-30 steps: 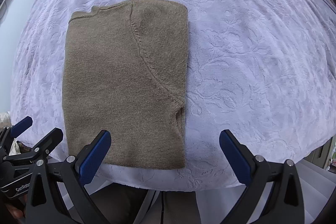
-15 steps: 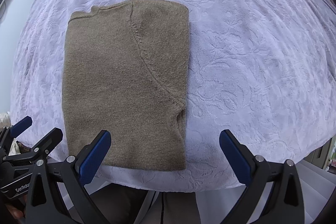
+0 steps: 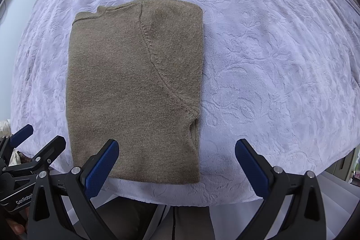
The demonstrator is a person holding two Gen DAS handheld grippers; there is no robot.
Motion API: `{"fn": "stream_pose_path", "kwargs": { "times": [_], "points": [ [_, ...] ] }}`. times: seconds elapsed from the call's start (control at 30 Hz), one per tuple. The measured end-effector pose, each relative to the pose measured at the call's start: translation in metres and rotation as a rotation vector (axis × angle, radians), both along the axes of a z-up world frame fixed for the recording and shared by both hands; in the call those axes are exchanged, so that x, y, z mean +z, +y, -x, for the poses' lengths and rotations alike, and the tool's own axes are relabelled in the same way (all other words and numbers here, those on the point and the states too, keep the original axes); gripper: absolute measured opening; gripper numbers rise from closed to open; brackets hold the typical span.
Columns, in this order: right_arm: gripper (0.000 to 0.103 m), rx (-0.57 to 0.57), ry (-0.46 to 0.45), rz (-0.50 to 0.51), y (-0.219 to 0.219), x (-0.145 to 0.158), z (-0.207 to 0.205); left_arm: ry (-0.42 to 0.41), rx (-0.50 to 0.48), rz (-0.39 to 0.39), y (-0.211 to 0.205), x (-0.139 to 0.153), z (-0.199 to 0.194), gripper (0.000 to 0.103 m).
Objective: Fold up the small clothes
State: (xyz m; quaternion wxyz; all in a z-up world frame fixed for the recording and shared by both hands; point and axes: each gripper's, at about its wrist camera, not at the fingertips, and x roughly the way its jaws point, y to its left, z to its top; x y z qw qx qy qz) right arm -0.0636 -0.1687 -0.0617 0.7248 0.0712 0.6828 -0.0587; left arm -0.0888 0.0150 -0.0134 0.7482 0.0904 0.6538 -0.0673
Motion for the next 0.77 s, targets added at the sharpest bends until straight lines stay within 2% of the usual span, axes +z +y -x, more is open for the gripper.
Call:
{"fn": "stream_pose_path", "kwargs": {
  "times": [0.53,0.77],
  "points": [
    [0.103,0.0,0.001,0.0,-0.0002,-0.0001,-0.0003,0.01,0.012,-0.01,0.0009,-0.0025,0.0001,0.103],
    [0.103,0.003,0.001,0.0,-0.0005,0.0,-0.0006,0.014,0.018,0.011,0.0034,-0.0022,0.0002,0.103]
  ]
}}
